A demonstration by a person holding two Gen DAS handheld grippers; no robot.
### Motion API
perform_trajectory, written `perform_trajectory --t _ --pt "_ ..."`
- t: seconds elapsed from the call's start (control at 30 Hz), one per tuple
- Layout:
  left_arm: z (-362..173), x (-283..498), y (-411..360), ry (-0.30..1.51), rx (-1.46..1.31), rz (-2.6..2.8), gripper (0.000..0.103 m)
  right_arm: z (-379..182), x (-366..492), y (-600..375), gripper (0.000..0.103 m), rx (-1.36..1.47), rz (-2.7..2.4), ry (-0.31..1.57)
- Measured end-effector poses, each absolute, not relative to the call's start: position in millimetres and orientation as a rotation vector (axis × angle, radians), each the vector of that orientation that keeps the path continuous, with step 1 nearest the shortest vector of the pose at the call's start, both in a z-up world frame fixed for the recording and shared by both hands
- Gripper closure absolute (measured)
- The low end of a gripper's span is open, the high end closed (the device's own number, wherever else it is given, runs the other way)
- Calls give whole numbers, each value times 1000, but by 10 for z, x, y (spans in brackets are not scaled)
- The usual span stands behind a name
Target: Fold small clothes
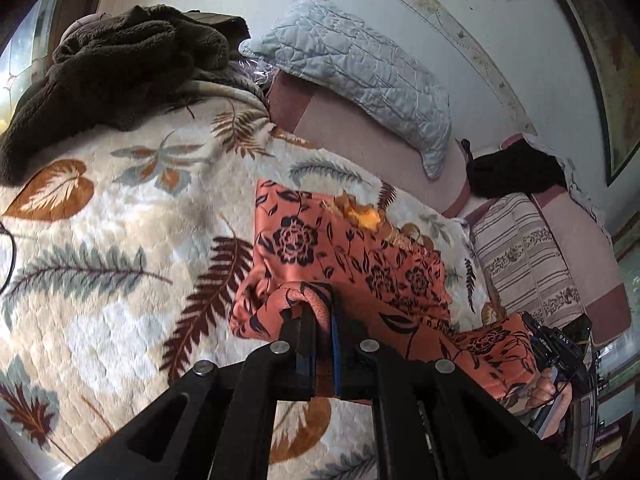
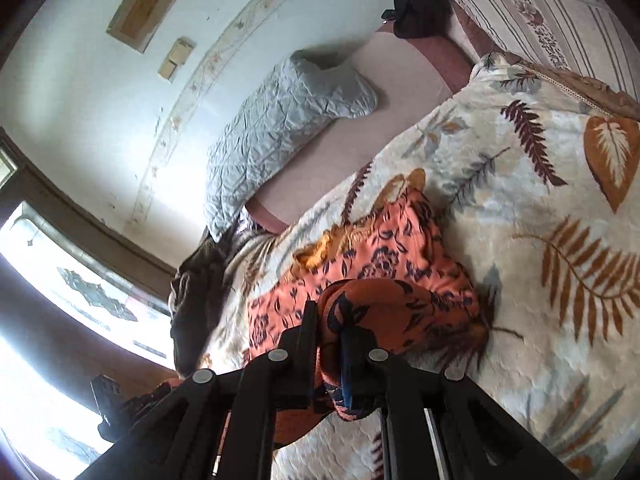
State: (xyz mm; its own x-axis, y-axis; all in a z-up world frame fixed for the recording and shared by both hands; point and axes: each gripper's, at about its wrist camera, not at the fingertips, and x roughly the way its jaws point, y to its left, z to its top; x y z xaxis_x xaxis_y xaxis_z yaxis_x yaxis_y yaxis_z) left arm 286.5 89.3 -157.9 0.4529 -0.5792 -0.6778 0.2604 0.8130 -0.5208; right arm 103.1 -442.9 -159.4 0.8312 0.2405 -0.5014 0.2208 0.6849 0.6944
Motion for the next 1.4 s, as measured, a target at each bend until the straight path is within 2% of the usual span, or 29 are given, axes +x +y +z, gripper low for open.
perform_trajectory --t 0.2,0.43,0.47,0.6,0.63,0.73,0.8,0.83,0.87,0.9,0.97,1.0,1.03,1.1,1.13,1.2,1.27,1.4 --pt "-1736 3829 572 995 -341 -482 97 -1745 1859 -4809 93 943 -38 538" --pt "-2525 4711 210 1120 -333 -411 97 -2344 2794 -5180 93 1050 -82 583" --pt "-2663 4799 188 1136 -341 -396 97 -2473 2897 -5224 90 1076 -83 595" --pt "-3162 5047 228 1191 -463 -378 96 -2990 3183 -5468 87 1206 -115 643" --pt "-3262 5079 258 1195 -515 -383 96 -3113 3216 -5528 81 1243 -102 641" --pt "-3381 5074 408 1169 -677 -423 95 -3368 3215 -5671 79 1374 -36 622" --pt "-3378 5019 519 1157 -762 -426 95 -3337 3143 -5709 66 1401 -8 596" --pt "-3341 4961 571 1136 -786 -419 94 -3267 3076 -5727 39 1396 -10 571" --pt "-3277 4889 607 1114 -790 -406 94 -3177 2984 -5748 20 1392 -19 530" --pt "-3193 4810 626 1094 -774 -392 91 -3092 2885 -5758 20 1381 -37 500" --pt "-2970 4596 643 1039 -678 -318 71 -2920 2747 -5731 20 1328 -40 497" --pt "-2853 4484 654 1013 -623 -275 57 -2838 2695 -5687 20 1286 -47 520" --pt "-2753 4377 683 982 -590 -249 54 -2758 2643 -5644 21 1234 -64 547" --pt "-2575 4168 715 940 -552 -218 53 -2581 2525 -5479 25 1108 -112 565" --pt "-2513 4071 720 937 -521 -197 51 -2505 2484 -5378 32 1047 -127 572" --pt "-2444 3873 650 938 -448 -166 49 -2397 2456 -5167 40 941 -139 615" --pt "-2459 3725 538 938 -372 -170 49 -2358 2431 -4914 50 824 -124 671" --pt "-2637 3770 121 1015 -186 -222 49 -2418 2582 -4412 63 621 -104 785"
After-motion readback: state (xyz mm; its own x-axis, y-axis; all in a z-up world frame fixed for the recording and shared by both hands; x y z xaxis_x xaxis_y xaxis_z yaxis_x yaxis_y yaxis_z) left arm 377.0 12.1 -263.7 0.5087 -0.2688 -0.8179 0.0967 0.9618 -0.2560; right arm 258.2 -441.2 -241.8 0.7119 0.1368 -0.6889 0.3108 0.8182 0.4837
